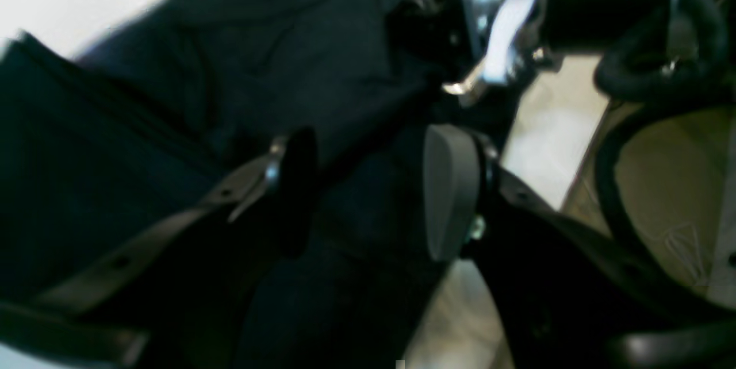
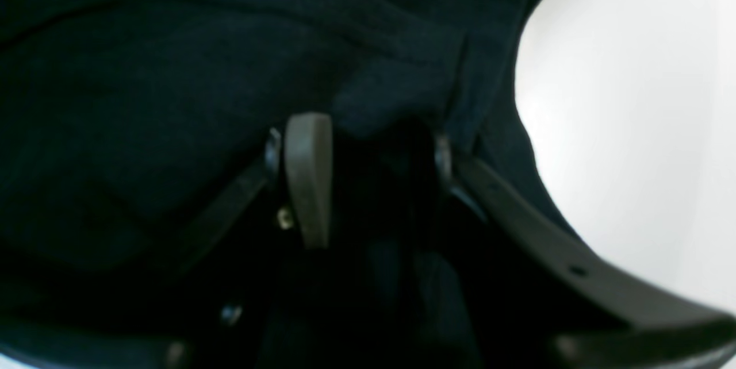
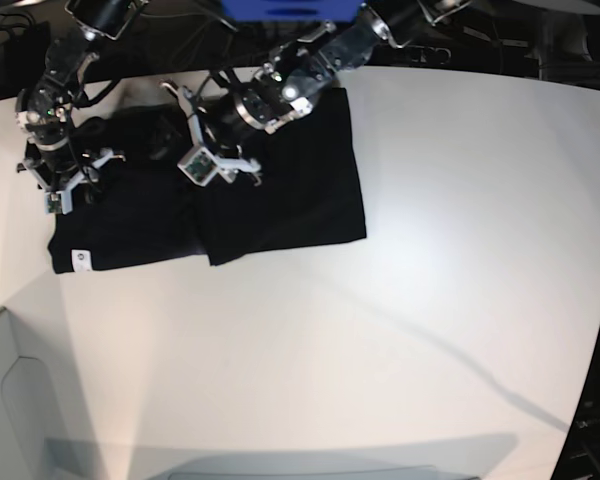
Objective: Fold the T-shirt properly
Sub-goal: 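Release the folded end and lift the left gripper away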
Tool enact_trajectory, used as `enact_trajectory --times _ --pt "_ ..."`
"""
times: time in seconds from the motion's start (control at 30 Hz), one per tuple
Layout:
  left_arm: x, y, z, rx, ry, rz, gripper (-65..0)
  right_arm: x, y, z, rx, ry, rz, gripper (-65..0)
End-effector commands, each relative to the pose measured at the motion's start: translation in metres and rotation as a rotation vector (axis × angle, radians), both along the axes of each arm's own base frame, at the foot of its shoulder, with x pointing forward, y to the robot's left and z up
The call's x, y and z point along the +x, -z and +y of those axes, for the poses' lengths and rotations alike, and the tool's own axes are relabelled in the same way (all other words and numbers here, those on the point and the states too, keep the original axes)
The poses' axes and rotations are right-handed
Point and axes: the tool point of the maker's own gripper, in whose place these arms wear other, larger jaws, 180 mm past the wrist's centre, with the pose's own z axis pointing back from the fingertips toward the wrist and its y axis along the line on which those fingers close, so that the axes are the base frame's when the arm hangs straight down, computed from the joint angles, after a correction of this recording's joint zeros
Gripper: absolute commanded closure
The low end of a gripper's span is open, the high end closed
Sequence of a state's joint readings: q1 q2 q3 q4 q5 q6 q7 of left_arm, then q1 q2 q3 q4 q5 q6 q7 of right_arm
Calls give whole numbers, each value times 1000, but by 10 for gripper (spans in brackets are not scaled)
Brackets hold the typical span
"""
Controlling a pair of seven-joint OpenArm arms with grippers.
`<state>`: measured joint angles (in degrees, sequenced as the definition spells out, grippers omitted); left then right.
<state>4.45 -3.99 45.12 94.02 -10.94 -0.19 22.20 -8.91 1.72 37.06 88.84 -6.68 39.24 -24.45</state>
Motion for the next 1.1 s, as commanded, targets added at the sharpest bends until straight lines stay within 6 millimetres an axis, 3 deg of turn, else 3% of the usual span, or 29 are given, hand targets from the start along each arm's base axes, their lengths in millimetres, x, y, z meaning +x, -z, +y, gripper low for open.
enact_trajectory --times 0.0,0.13,0.27,0.33,0.4,0.5,0.7,1.0,1.07 --pt "11 -17 14 -31 -41 -52 -293 6 -10 -3 -14 -11 -30 -233" --pt "34 -23 87 -26 -202 -50 -293 15 -28 -5 -41 -12 -76 -234" --pt "56 7 171 -55 -418 111 -293 25 -58 -13 -80 12 -156 -257" --pt "58 27 189 -59 -463 186 -292 28 -66 -17 -91 26 -177 -286" --pt "54 43 195 -65 -482 247 -291 33 -71 -20 -96 31 -192 -310" --pt "55 51 196 -60 -489 268 -290 36 -67 -29 -99 32 -177 -319" --pt "55 51 191 -74 -491 274 -290 33 -39 -44 -70 40 -103 -320" --pt "62 47 194 -74 -494 257 -290 33 -18 -64 -12 106 -68 -322" --pt "67 43 194 -77 -494 244 -290 29 -6 -65 8 109 -36 -322"
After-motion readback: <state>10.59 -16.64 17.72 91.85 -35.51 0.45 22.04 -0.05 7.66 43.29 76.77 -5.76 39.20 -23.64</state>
